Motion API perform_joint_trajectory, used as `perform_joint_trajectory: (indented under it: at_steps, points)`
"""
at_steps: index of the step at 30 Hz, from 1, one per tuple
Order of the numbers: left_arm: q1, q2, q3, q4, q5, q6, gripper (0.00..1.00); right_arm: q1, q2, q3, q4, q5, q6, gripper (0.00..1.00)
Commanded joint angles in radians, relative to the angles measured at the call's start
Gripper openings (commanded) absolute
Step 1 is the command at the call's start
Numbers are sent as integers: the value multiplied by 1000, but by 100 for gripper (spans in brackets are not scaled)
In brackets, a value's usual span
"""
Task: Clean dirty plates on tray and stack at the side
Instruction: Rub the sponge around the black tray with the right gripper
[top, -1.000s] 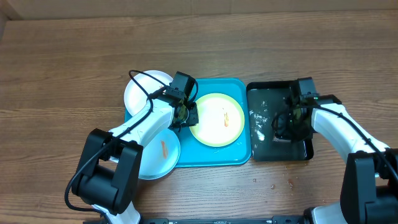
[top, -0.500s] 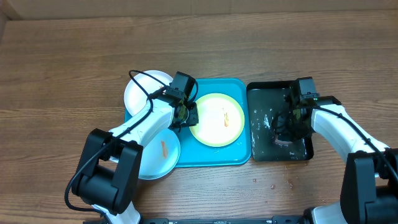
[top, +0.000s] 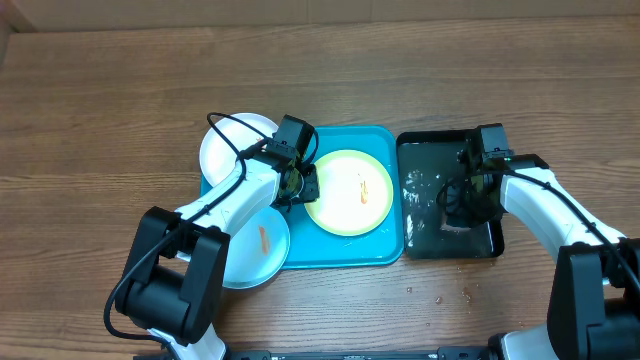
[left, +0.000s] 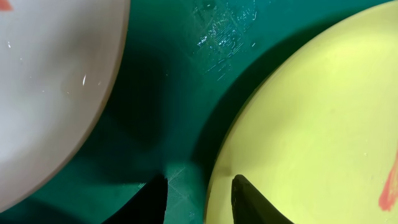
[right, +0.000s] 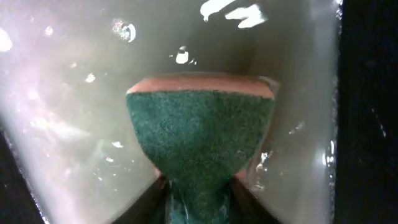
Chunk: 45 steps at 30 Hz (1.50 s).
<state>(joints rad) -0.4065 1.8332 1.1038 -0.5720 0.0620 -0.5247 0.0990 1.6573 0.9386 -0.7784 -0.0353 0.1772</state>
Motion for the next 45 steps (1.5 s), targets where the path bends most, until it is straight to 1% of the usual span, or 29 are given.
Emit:
perform_joint_trajectory:
  at_steps: [1,5,6,11,15,18,23,27,32,34,35,37,38,40,42,45]
  points:
    - [-7,11,-6,5,-15,1,30,-1,-24,10,6,5,5,4]
    - [-6,11,-6,6,-22,1,11,-1,-24,15,6,4,5,4]
    - [-5,11,-6,8,-22,1,4,-1,-24,19,-1,4,6,4]
    - [6,10,-5,10,-21,5,4,10,-29,106,-95,5,29,4]
    - [23,10,3,-32,-18,5,4,36,-31,187,-174,9,27,4]
    - [35,10,5,-58,-17,5,4,61,-31,212,-208,22,24,4]
    - [40,10,4,-79,-17,53,4,107,-30,213,-217,63,24,4]
    - [37,10,5,-79,-10,58,4,124,-30,213,-224,56,24,4]
    - [37,10,5,-76,36,57,4,124,-30,211,-227,56,-45,4]
    - [38,10,5,-74,48,57,4,124,-30,211,-227,57,-49,4]
    - [40,10,5,-75,48,57,4,124,-30,211,-227,56,-48,6]
    - [42,10,4,-75,47,57,4,124,-30,211,-227,56,-48,18]
    - [42,10,4,-75,47,57,4,124,-30,211,-227,57,-48,21]
    - [41,10,4,-75,48,58,4,124,-30,211,-227,57,-48,20]
    - [40,10,4,-76,48,58,4,124,-30,211,-228,57,-48,10]
    - [39,10,4,-74,52,58,4,124,-30,211,-231,57,-48,6]
